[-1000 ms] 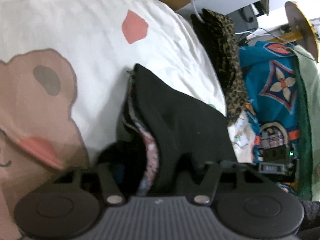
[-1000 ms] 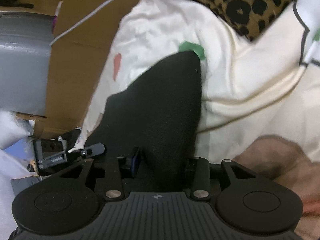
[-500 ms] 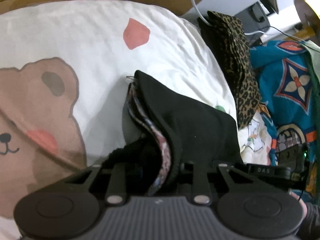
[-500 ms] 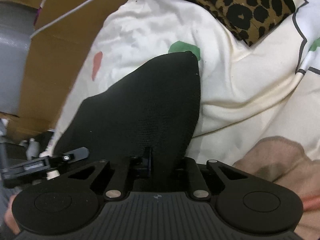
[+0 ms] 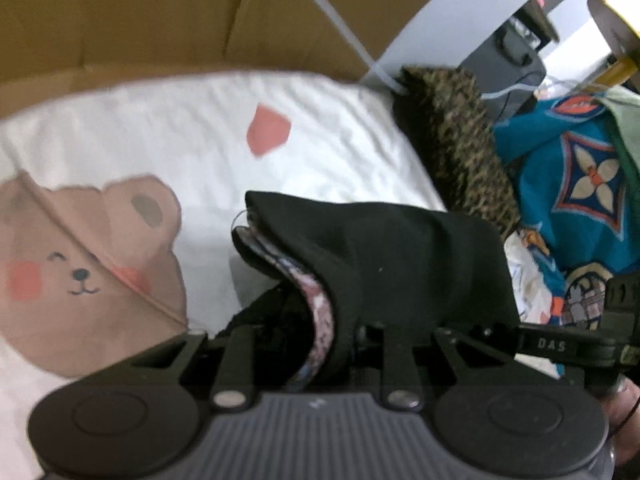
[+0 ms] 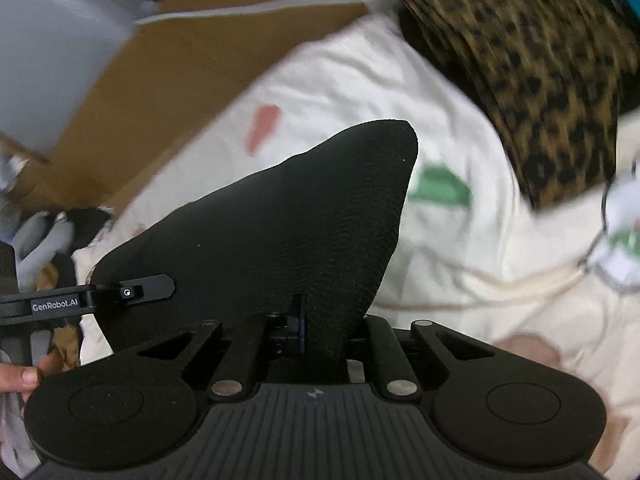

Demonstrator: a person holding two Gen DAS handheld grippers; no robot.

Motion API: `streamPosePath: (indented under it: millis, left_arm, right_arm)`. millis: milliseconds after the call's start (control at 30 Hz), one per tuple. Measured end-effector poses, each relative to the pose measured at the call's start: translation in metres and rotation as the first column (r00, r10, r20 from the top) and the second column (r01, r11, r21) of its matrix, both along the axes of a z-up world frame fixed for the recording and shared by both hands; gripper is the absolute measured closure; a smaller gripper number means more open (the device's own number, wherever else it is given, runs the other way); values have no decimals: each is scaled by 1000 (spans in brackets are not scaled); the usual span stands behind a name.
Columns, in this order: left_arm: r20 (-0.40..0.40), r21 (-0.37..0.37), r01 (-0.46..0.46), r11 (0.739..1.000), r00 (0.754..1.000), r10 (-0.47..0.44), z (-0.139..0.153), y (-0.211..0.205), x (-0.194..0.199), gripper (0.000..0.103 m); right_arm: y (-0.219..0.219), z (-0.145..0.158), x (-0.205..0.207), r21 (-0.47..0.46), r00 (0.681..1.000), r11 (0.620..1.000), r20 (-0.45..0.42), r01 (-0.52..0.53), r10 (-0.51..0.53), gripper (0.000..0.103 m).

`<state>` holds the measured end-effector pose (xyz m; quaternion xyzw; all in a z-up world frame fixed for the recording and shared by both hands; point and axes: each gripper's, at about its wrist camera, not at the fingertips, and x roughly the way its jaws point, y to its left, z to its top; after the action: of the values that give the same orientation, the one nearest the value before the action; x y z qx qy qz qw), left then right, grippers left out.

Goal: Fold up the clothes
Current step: 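Lift the folded shorts off the sheet with both tools, then carry the folded shorts with both tools toward the teal blanket pile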

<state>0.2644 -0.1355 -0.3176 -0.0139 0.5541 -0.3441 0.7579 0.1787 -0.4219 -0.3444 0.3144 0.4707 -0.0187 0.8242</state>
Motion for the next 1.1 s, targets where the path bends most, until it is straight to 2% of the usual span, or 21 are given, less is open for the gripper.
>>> streamPosePath:
  millis: [67, 267, 367, 500, 667, 900, 1100]
  left_arm:
    - [25, -19, -19, 1000, 999, 19, 25, 3, -9, 78]
    - [92, 24, -62, 998, 994, 59, 91, -3, -28, 77]
    - [131, 6, -88, 996, 988, 87, 131, -3, -36, 77]
    - [175, -22, -110, 994, 978, 112, 183, -2, -44, 77]
    - [202, -35, -151, 988, 967, 155, 242, -5, -54, 77]
    - [285, -75, -174, 982, 940, 188, 327, -11, -86, 77]
    - [353, -118, -144, 982, 918, 177, 399, -18, -131, 77]
  right_arm:
    - [0, 21, -1, -24, 999, 999, 40, -24, 25, 94]
    - [2, 94, 0, -101, 985, 990, 132, -95, 107, 94]
    - [1, 138, 3, -128, 975, 985, 177, -114, 136, 94]
    - [2, 195, 25, -160, 973, 975, 150, -154, 178, 94]
    - [7, 268, 26, -207, 961, 958, 149, -199, 232, 94]
    - [10, 360, 3, -249, 951, 954, 214, -168, 223, 94]
    - [2, 441, -45, -266, 938, 957, 289, -113, 191, 94]
